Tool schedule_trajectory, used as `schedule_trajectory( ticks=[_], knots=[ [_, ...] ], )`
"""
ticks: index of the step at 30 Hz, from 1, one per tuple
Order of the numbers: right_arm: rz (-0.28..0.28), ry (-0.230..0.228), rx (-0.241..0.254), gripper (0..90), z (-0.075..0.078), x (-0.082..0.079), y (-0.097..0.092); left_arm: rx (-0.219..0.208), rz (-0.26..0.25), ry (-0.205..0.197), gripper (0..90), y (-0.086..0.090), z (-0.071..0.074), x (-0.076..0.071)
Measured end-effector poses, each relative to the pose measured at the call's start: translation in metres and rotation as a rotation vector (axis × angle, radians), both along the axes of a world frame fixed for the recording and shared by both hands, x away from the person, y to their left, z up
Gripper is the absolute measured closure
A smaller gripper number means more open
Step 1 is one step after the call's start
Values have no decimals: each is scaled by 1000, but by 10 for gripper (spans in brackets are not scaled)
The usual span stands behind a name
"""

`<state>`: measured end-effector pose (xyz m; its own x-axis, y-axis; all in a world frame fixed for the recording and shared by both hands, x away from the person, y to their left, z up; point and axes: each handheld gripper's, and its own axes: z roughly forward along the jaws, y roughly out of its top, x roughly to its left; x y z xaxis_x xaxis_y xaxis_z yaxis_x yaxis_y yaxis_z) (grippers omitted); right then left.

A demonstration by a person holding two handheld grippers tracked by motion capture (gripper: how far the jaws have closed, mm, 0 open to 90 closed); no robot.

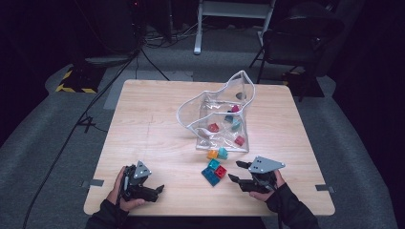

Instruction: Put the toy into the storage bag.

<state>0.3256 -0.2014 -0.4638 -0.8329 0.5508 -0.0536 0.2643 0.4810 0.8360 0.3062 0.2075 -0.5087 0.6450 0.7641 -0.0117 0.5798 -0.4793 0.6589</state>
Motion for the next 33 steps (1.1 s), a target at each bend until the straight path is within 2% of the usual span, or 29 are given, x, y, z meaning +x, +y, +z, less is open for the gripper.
schedule_trajectory(
  ticks=[7, 20, 24, 27, 33],
  knots=[
    [20, 67, 10, 426, -21, 7, 8, 0, 0, 0, 5, 0, 0, 0],
    [18, 94, -25, 426, -38, 15, 23, 0, 0, 0, 5, 0, 0, 0],
    [3, 128, -4, 446, -42, 20, 25, 0, 0, 0, 5, 0, 0, 0],
    [4, 125, -7, 452, -42, 21, 26, 0, 0, 0, 5, 0, 0, 0],
    [-9, 117, -31, 526, -43, 22, 28, 3, -3, -1, 5, 0, 0, 0]
  ],
)
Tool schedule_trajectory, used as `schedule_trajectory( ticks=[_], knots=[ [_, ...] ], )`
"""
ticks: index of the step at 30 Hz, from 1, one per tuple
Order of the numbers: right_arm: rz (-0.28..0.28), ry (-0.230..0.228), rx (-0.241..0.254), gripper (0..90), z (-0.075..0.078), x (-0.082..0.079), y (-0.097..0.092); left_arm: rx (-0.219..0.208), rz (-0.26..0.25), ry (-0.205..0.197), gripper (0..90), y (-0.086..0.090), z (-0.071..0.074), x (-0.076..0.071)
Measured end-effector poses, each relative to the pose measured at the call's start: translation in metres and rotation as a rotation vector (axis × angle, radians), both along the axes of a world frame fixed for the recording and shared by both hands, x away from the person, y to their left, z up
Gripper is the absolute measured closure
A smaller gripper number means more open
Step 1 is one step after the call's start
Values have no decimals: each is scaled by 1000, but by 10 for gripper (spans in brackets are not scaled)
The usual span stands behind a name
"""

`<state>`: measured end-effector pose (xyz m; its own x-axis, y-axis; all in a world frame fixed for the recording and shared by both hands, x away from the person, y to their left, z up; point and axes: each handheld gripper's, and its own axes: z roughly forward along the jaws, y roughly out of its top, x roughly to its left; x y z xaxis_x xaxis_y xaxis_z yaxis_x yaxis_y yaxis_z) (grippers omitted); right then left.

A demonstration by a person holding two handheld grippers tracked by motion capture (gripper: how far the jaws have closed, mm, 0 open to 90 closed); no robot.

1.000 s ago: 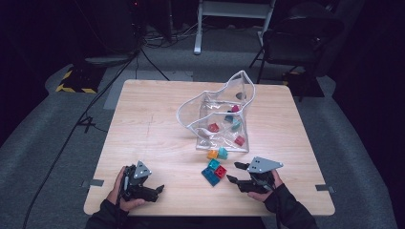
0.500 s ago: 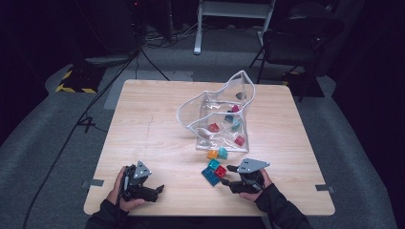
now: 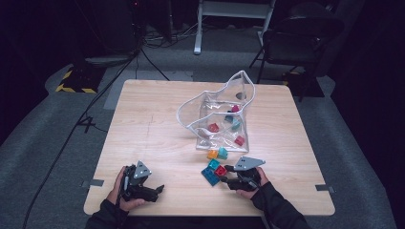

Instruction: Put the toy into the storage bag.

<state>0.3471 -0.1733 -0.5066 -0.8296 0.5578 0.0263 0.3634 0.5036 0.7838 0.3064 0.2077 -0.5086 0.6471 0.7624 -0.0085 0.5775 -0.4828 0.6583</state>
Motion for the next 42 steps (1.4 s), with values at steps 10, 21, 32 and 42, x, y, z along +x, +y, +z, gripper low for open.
schedule_trajectory(
  ticks=[10, 21, 32, 42],
  knots=[
    [-18, -23, -19, 592, 0, -3, -1, -2, -1, -1, 5, 0, 0, 0],
    [-47, -41, -6, 592, 5, -9, -20, -1, -2, 0, 4, 0, 0, 0],
    [-97, -73, 26, 593, 21, -15, -52, -1, -2, 0, 4, 0, 0, 0],
    [-191, -126, 42, 593, 34, -3, -80, -1, -2, 0, 4, 0, 0, 1]
  ],
)
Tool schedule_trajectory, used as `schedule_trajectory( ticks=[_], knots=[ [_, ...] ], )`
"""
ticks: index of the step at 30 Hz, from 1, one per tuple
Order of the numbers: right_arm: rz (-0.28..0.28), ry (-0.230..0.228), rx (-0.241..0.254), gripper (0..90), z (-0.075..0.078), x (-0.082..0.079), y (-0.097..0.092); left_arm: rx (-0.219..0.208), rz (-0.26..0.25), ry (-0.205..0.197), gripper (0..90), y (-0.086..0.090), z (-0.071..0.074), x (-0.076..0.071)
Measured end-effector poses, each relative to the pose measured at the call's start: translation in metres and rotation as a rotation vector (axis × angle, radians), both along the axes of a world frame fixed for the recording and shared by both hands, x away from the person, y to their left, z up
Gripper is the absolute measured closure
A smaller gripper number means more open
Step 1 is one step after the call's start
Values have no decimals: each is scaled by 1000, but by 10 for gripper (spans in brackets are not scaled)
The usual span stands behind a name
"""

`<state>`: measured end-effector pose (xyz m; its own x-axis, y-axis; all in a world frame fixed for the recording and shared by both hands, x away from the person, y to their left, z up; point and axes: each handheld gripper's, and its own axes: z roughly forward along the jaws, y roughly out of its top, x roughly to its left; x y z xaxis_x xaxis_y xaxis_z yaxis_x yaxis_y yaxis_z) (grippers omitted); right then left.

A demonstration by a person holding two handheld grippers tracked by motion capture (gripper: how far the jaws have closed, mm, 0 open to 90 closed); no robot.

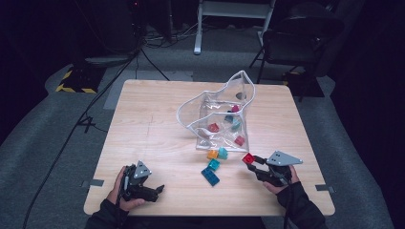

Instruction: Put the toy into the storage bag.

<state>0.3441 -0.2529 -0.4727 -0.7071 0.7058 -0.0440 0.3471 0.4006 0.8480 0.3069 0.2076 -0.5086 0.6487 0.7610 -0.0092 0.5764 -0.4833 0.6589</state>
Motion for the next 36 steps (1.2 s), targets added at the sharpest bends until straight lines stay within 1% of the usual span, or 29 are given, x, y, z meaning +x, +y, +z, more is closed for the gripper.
schedule_trajectory(
  ticks=[6, 13, 17, 20, 24, 31, 36],
  knots=[
    [-47, -13, 38, 593, 9, 6, -14, 0, -1, 1, 4, 0, 0, 0],
    [-64, -43, 79, 593, 27, 12, -21, -1, -2, 0, 2, 0, 0, 1],
    [-70, -74, 81, 593, 42, 15, -23, -1, -2, 0, 3, 0, 0, 1],
    [-76, -88, 91, 593, 52, 19, -26, 0, 0, 0, 3, 0, 0, 0],
    [-85, -123, 94, 593, 72, 24, -28, 0, 2, 0, 3, 0, 0, 0],
    [-84, -158, 105, 593, 94, 28, -27, 0, 2, -1, 3, 0, 0, 0],
    [-86, -180, 101, 593, 109, 31, -24, 0, 4, 1, 4, 0, 0, 0]
  ],
)
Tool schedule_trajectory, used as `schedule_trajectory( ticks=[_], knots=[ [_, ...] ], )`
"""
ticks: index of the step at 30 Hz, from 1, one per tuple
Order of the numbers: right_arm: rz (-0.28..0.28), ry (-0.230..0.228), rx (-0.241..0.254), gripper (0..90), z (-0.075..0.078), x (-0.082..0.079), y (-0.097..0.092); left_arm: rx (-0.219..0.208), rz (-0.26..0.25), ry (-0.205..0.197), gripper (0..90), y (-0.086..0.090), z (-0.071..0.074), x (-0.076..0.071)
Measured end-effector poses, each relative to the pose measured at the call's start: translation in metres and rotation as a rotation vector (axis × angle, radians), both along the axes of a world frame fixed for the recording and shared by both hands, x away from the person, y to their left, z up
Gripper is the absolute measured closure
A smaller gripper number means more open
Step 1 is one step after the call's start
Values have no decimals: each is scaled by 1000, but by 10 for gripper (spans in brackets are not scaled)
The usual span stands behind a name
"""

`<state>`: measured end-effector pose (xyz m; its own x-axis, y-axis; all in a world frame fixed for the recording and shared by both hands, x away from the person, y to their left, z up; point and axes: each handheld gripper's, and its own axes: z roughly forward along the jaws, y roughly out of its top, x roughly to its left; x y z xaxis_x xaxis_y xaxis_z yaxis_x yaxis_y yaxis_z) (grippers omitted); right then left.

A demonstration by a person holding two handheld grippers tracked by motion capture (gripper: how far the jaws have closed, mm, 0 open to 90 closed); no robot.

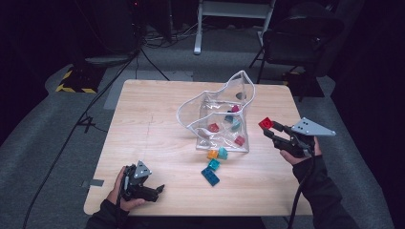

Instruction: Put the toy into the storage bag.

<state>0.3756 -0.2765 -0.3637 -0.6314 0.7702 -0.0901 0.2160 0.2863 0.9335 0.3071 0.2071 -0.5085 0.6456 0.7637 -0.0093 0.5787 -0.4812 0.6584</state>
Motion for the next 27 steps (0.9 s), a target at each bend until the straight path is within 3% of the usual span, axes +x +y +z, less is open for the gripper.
schedule_trajectory(
  ticks=[14, 27],
  knots=[
    [-11, -51, 11, 593, 38, 19, 12, -1, 0, -1, 4, 0, 0, 0],
    [7, -84, -3, 593, 65, 36, 44, 0, 0, 0, 4, 0, 0, 0]
  ],
)
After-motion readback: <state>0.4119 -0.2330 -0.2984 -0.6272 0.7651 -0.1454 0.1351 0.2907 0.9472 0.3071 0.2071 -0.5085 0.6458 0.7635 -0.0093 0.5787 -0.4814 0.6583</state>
